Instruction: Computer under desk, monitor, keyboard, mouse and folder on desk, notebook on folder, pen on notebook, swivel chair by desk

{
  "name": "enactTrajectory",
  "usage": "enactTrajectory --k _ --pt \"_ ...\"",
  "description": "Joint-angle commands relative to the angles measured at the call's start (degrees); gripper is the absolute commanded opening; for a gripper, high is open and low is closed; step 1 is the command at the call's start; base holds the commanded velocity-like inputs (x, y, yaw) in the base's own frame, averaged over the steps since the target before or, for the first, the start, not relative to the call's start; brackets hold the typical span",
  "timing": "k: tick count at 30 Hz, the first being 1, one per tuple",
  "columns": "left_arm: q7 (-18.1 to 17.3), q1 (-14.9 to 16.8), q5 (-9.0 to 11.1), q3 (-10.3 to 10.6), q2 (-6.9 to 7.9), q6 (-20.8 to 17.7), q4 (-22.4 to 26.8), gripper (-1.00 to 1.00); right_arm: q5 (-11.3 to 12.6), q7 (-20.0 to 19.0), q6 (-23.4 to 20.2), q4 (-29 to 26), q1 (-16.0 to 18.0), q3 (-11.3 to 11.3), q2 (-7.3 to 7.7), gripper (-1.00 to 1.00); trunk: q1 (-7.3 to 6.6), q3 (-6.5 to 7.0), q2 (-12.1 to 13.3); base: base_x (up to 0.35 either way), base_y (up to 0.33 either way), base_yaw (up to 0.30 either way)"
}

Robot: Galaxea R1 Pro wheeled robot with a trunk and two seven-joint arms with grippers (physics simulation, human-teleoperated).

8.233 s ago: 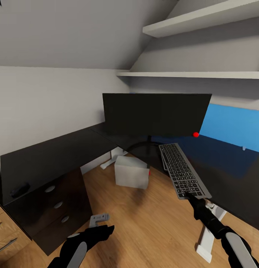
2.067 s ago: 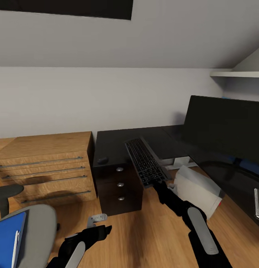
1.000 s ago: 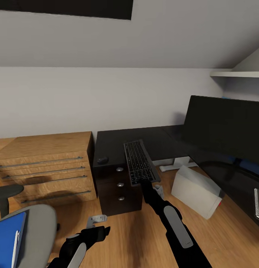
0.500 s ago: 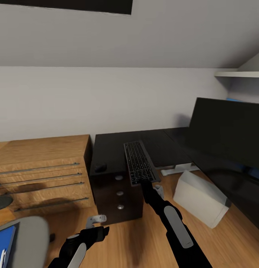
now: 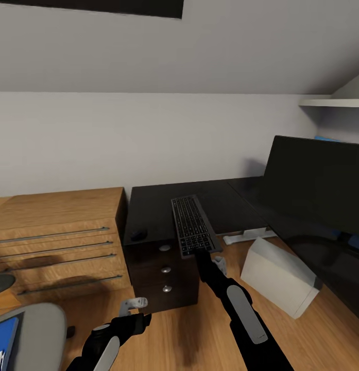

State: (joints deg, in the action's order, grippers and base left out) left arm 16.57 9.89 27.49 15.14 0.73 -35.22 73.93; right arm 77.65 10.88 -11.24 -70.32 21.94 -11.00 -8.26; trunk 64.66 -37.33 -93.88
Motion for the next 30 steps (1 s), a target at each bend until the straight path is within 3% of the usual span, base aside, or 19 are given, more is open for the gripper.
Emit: enactTrajectory --k 1,16,30 --pt "0.6 0.0 0.6 0.2 0.06 -0.1 0.1 1.0 0.4 0.4 -0.1 0.0 0.0 0.0 0.0 -1.0 0.0 -0.06 0.0 0.001 0.0 0.058" --pt "0.5 0.0 0.5 0.2 0.06 -0.1 0.1 1.0 0.4 0.3 0.2 0.4 0.0 -0.2 -0.17 -1.0 0.0 -0.06 0.0 0.002 0.0 0.139" --pt "0.2 0.0 0.6 0.2 0.06 -0.1 0.1 1.0 0.7 0.3 0.3 0.9 0.0 -0.1 -0.12 -1.0 0.0 -0.06 0.0 0.194 0.0 0.021"
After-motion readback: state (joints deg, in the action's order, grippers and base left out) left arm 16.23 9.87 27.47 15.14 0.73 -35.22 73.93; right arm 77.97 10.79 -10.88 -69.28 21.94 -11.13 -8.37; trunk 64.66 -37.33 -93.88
